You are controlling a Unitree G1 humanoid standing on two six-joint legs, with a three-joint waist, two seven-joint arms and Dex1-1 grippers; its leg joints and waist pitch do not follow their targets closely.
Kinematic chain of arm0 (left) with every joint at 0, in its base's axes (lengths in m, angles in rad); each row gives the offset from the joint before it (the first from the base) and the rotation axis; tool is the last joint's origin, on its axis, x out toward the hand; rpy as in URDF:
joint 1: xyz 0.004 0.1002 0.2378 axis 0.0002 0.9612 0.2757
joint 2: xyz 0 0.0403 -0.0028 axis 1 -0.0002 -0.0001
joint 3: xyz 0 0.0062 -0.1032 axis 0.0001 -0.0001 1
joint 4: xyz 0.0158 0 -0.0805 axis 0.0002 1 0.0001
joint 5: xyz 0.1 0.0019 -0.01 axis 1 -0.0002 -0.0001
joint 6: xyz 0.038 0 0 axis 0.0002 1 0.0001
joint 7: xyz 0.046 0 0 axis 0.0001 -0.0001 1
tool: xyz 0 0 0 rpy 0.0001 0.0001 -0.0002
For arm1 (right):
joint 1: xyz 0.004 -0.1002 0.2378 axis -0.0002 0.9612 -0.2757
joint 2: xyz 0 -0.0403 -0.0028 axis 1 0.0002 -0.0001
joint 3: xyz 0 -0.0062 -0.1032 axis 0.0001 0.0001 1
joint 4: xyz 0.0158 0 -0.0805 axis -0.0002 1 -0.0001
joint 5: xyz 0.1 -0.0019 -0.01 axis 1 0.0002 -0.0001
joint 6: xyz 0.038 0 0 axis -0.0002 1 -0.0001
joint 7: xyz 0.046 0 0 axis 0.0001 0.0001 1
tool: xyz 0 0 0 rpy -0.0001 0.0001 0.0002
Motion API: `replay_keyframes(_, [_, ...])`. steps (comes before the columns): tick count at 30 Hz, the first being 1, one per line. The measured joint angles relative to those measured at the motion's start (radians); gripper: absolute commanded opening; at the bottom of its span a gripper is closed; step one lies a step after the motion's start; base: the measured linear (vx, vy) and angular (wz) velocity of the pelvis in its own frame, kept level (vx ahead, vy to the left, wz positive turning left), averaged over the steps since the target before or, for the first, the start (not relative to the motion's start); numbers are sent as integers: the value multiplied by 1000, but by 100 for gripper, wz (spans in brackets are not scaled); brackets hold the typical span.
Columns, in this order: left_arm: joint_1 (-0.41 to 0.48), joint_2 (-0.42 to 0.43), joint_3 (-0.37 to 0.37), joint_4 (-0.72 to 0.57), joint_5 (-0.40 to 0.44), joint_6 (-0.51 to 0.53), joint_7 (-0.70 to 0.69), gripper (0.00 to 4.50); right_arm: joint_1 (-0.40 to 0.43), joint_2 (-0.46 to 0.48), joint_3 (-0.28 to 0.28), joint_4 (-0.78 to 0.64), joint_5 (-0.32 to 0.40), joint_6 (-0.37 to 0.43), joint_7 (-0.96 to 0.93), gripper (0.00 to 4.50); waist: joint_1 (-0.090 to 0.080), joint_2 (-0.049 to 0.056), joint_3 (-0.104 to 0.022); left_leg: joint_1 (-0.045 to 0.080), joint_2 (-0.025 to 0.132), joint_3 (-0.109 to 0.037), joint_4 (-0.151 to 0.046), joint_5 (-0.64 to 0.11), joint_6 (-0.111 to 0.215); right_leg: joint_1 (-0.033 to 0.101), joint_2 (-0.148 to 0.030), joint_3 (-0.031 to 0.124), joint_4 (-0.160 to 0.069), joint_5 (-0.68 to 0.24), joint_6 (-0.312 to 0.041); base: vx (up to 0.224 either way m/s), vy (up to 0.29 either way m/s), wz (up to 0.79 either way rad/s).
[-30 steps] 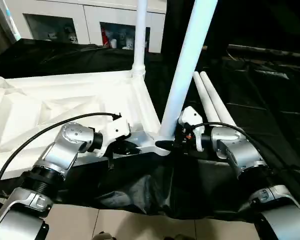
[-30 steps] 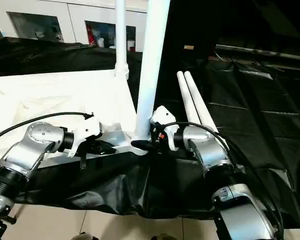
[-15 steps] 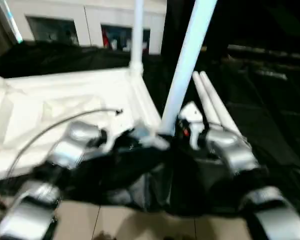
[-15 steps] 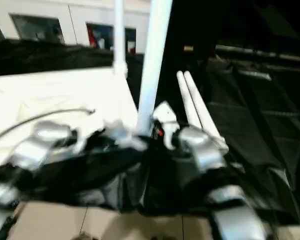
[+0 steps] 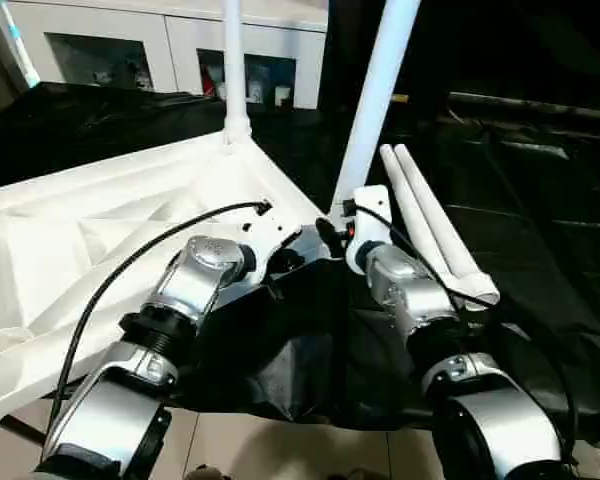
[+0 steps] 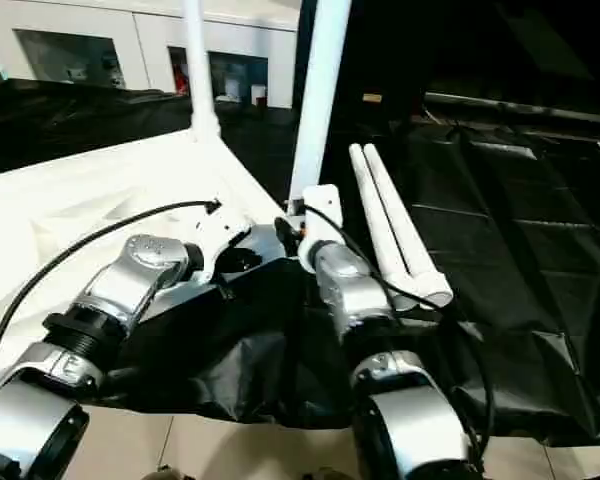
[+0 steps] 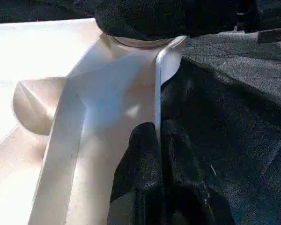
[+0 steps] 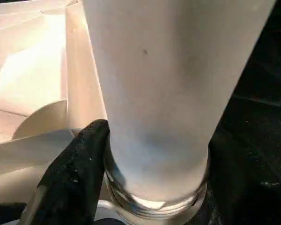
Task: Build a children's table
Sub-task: Rotate leg to tighten
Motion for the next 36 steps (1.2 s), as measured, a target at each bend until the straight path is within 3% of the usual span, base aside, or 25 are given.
replay_keyframes(3, [3,12,0,0,0,-14,-1,0,0,3,5,15,-6,-34,21,369,-8,0,0,0,0,0,-1,0,0,-1,0,0,0,0,0,0,0,0])
replay_keyframes(6, [8,30,0,-4,-1,-26,-20,0,1,-20,21,19,-16,-43,97,369,-16,0,0,-1,0,0,-2,0,0,-1,0,0,0,0,0,0,0,0])
replay_keyframes(12, [41,85,-2,-43,-9,-74,-108,0,53,-158,119,-63,-29,-46,384,369,-15,4,2,-3,0,0,-4,0,0,-1,1,0,-2,-1,2,0,0,0])
replay_keyframes(19, [93,164,-13,-103,-38,-137,-255,0,83,-286,196,-149,-42,-46,654,369,-14,6,3,-1,0,0,-4,0,0,-1,1,0,-3,-1,2,0,0,0])
replay_keyframes(24, [123,195,-27,-146,-56,-167,-351,0,85,-310,209,-197,-27,-35,746,369,-4,8,4,-1,0,1,-4,0,0,-1,0,0,-3,-2,2,0,0,0])
replay_keyframes(30, [125,202,-29,-147,-58,-177,-368,0,85,-326,214,-214,-21,-18,799,369,2,8,5,-1,0,1,-3,0,0,-1,0,0,-2,-1,2,0,0,0])
replay_keyframes(36, [127,207,-28,-147,-60,-184,-380,0,110,-343,228,-229,-23,-17,823,305,5,8,5,-1,1,1,-3,0,0,-1,1,0,-2,-2,2,0,0,0])
